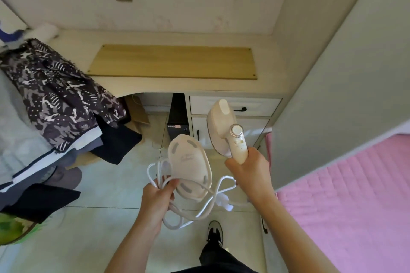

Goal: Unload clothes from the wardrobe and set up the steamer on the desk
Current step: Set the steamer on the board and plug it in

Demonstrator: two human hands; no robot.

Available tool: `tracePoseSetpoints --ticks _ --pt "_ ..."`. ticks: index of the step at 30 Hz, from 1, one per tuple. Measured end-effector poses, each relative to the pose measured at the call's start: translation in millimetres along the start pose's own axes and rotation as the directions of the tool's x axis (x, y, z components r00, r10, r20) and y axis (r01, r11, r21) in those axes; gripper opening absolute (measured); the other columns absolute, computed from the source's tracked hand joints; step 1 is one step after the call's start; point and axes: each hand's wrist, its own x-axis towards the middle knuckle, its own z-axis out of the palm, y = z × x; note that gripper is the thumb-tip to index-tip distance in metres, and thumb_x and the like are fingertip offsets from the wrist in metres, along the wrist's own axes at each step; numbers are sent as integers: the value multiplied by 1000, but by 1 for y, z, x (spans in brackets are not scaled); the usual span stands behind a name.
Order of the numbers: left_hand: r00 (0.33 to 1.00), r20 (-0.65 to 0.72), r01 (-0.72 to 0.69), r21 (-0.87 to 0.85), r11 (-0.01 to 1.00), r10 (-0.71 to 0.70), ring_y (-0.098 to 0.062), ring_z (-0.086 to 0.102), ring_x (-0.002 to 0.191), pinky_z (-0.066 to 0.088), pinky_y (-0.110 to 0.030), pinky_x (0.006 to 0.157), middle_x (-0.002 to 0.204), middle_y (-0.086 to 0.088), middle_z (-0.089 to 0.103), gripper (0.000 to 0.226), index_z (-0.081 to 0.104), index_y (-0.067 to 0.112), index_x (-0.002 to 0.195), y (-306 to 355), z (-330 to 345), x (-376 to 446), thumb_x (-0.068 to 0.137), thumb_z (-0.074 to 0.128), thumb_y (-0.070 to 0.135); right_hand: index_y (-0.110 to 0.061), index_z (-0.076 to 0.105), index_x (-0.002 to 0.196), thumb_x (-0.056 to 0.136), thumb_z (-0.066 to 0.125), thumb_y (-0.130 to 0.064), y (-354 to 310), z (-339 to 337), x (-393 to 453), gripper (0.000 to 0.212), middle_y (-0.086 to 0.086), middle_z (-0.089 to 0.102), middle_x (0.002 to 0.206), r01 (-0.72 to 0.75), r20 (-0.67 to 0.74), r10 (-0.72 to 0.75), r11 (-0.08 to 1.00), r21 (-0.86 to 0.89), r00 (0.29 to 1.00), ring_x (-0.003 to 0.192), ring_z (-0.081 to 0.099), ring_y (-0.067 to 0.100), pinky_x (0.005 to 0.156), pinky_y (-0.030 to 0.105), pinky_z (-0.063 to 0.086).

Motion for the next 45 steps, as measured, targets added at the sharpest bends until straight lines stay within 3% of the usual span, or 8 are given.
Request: tracePoseSetpoints --ticks 8,13,21,26,29,33,39,45 --pt "1000 -19 1 1 1000 -1 -20 50 59 43 -30 57 63 -9 53 22 63 7 79 68 50 70 85 69 28 -11 43 66 66 59 -15 -24 -11 98 17 -4 41 50 -79 32 78 995 53 996 49 38 15 48 30 39" --pt "1000 -9 12 -18 1000 -12 -23 52 61 45 -32 59 64 -11 55 21 63 8 77 107 76 118 85 70 26 -12 49 72 68 60 -17 -34 -8 152 13 -2 50 57 -134 27 133 991 18 991 51 48 16 49 25 42" --pt "999 30 -37 -7 999 37 -13 52 49 41 -24 47 56 -3 57 10 67 7 80 179 109 209 88 64 12 -13 56 87 73 67 -21 -63 7 240 20 6 63 77 -175 -71 180 982 76 981 62 57 19 51 26 46" --pt "995 94 -49 71 996 43 -21 55 58 42 -27 50 65 -9 61 5 68 12 86 230 124 267 88 65 15 -13 55 89 73 69 -19 -87 18 297 22 3 60 76 -207 -148 219 974 89 964 69 61 20 64 41 57" --pt "993 108 -54 93 994 44 -20 50 55 40 -27 49 61 -8 57 11 66 11 77 252 138 298 88 66 13 -15 54 87 72 68 -21 -94 22 327 21 3 61 75 -242 -195 257 966 94 947 69 62 21 63 41 58" --pt "989 147 -30 156 987 7 -19 47 53 38 -27 49 59 -8 53 21 62 9 70 271 160 331 88 67 20 -13 55 85 70 69 -21 -99 22 358 22 5 61 76 -266 -240 281 959 94 929 69 62 25 62 41 56" --pt "978 206 -18 200 980 -24 -19 46 57 38 -29 53 61 -6 51 18 62 10 73 282 191 362 90 63 17 -12 55 82 68 66 -20 -97 13 394 20 7 62 75 -294 -260 309 951 97 915 67 62 27 57 39 55" --pt "976 212 2 230 973 -52 -19 47 56 38 -29 54 60 -6 52 19 61 11 71 290 225 382 89 62 15 -12 56 85 68 67 -20 -88 -4 427 22 4 61 75 -317 -236 325 946 72 916 70 61 25 63 43 57"
